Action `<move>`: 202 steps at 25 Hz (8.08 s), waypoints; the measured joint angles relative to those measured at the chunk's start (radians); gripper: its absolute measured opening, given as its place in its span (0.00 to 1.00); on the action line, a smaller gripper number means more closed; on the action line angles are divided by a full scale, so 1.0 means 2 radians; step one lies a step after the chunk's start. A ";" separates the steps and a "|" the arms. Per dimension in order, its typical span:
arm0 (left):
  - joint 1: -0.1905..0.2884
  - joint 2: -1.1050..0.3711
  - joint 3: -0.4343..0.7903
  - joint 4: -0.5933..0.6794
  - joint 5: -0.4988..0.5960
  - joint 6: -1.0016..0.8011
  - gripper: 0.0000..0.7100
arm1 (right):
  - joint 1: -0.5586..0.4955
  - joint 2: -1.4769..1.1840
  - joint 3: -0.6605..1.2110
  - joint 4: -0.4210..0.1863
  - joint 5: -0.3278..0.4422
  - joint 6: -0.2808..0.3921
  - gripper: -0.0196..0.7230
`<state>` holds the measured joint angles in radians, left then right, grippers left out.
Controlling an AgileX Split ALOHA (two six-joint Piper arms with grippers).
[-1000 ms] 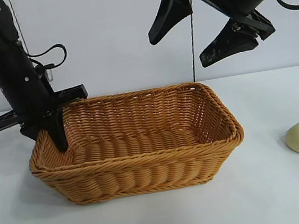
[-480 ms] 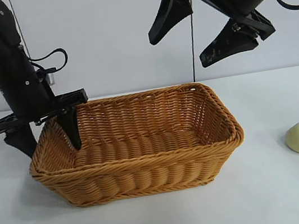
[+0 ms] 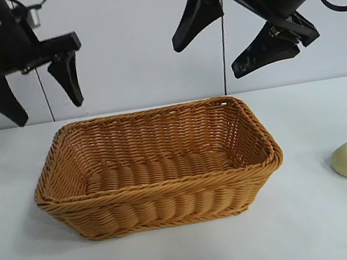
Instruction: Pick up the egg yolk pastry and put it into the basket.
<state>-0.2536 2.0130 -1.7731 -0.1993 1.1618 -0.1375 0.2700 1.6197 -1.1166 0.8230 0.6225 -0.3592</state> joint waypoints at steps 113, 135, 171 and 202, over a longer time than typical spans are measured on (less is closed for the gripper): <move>0.130 -1.010 0.640 0.078 -0.048 0.058 0.93 | -0.155 0.197 -0.001 -0.344 0.011 0.185 0.74; 0.130 -1.010 0.640 0.078 -0.048 0.059 0.93 | -0.154 0.194 -0.120 -0.343 0.127 0.174 0.20; 0.130 -1.010 0.640 0.078 -0.048 0.059 0.93 | 0.164 0.294 -0.332 -0.334 0.145 0.188 0.18; 0.130 -1.010 0.640 0.078 -0.048 0.059 0.93 | 0.002 0.279 -0.452 -0.448 0.292 0.263 0.95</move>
<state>0.0063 -0.0070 -0.4925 -0.0432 1.0660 -0.0186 0.2737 2.1769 -2.0207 -0.0731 1.2074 0.1675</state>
